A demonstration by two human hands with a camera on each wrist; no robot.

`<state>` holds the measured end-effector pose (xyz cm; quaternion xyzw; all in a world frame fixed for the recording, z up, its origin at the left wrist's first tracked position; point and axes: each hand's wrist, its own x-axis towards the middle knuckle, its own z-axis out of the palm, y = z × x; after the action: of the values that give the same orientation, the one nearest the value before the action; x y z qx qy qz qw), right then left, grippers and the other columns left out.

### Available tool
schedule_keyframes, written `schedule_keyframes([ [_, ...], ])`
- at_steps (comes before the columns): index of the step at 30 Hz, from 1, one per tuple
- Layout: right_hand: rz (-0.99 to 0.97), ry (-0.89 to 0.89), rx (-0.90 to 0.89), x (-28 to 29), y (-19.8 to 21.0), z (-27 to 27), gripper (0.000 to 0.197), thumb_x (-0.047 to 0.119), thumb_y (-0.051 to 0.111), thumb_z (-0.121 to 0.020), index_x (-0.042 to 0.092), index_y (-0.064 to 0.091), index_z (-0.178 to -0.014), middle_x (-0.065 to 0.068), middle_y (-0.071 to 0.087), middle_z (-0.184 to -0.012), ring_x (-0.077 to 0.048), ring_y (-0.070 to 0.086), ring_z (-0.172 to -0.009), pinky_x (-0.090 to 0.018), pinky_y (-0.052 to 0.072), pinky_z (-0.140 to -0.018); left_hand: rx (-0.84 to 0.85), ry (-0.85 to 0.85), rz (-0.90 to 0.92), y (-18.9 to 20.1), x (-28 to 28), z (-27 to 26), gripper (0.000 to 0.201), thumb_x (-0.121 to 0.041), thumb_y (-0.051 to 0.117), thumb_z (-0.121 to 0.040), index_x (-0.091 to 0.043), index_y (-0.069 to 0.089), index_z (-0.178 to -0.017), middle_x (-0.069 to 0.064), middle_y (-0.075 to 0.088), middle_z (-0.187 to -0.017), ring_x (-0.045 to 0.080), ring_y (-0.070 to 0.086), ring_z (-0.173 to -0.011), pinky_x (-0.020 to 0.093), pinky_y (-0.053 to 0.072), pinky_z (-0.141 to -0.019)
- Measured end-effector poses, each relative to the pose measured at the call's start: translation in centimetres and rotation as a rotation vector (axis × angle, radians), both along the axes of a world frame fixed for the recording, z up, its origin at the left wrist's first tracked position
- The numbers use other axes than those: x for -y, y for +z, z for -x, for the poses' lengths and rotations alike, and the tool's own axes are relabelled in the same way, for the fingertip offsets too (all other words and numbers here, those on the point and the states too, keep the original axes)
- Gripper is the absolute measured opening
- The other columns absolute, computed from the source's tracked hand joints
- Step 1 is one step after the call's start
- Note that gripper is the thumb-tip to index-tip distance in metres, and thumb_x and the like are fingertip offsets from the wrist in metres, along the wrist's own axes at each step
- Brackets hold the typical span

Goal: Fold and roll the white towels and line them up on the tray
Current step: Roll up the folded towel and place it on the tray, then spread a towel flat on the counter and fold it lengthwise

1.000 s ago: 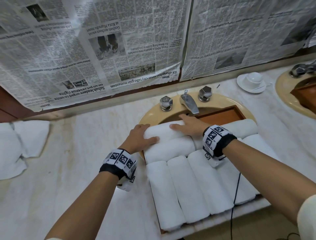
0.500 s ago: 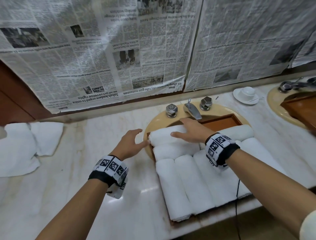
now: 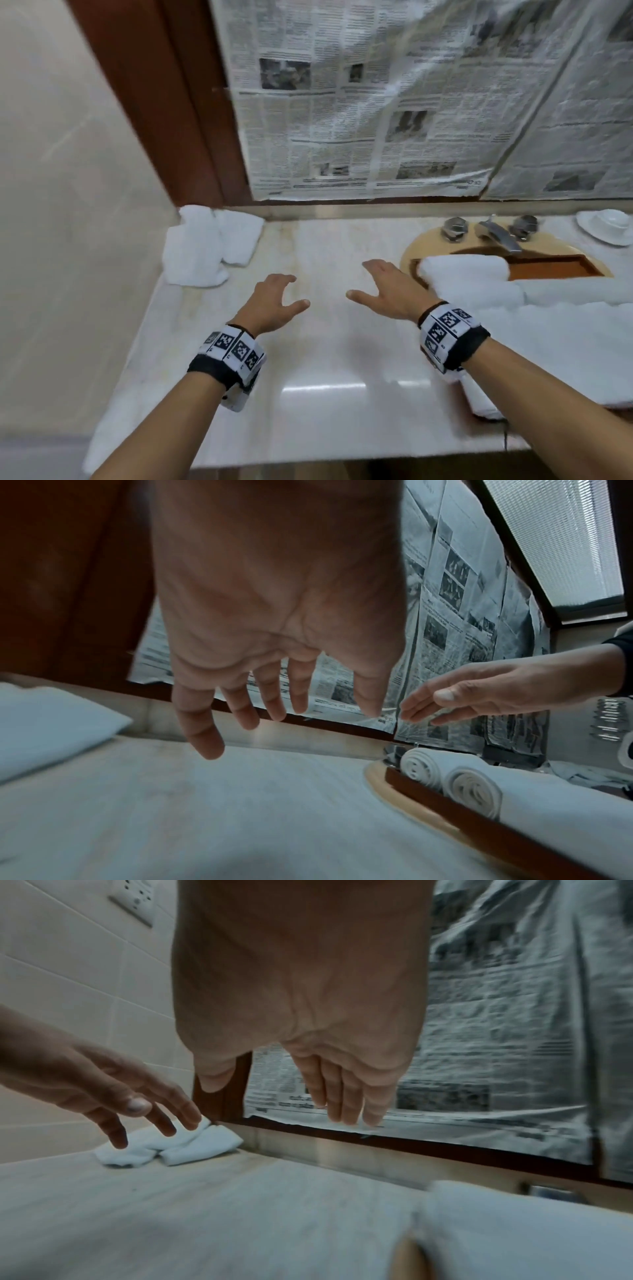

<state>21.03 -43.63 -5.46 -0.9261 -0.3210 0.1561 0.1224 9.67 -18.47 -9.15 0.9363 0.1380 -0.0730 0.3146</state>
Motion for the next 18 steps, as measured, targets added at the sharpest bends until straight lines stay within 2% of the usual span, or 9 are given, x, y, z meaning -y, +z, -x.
schedule_keyframes([
  [4, -0.021, 0.08, 0.011, -6.4, -0.9, 3.2, 0.086, 0.068, 0.045, -0.093, 0.01, 0.027, -0.153, -0.007, 0.031, -0.158, -0.023, 0.03, -0.144, -0.037, 0.032, -0.114, -0.031, 0.07, -0.036, -0.7, -5.0, 3.9, 0.072, -0.058, 0.061, -0.09, -0.024, 0.038, -0.15, 0.0, 0.035, -0.155, 0.025, 0.031, -0.143, 0.042, 0.03, -0.116],
  [9, -0.011, 0.193, 0.0, -13.2, -1.8, 4.3, 0.083, 0.066, 0.044, -0.095, 0.011, 0.026, -0.154, -0.006, 0.03, -0.159, -0.022, 0.031, -0.143, -0.036, 0.034, -0.111, -0.033, 0.145, -0.06, -1.4, -9.5, 5.9, 0.071, -0.056, 0.061, -0.091, -0.024, 0.039, -0.149, 0.001, 0.033, -0.156, 0.025, 0.03, -0.142, 0.045, 0.033, -0.114],
  [14, -0.015, 0.286, 0.002, -19.0, -3.3, 2.8, 0.078, 0.063, 0.045, -0.096, 0.009, 0.029, -0.152, -0.008, 0.035, -0.155, -0.024, 0.034, -0.14, -0.037, 0.037, -0.108, -0.066, 0.19, -0.106, -2.5, -13.2, 5.1, 0.073, -0.057, 0.061, -0.09, -0.024, 0.037, -0.15, 0.0, 0.035, -0.154, 0.026, 0.033, -0.14, 0.05, 0.036, -0.111],
  [18, 0.006, 0.362, 0.015, -23.3, -5.4, 0.0, 0.07, 0.057, 0.045, -0.098, 0.008, 0.035, -0.147, -0.01, 0.041, -0.149, -0.026, 0.04, -0.134, -0.038, 0.041, -0.103, -0.092, 0.244, -0.139, -3.5, -16.0, 2.9, 0.074, -0.056, 0.061, -0.091, -0.024, 0.034, -0.151, 0.0, 0.032, -0.155, 0.026, 0.033, -0.139, 0.049, 0.037, -0.11],
])
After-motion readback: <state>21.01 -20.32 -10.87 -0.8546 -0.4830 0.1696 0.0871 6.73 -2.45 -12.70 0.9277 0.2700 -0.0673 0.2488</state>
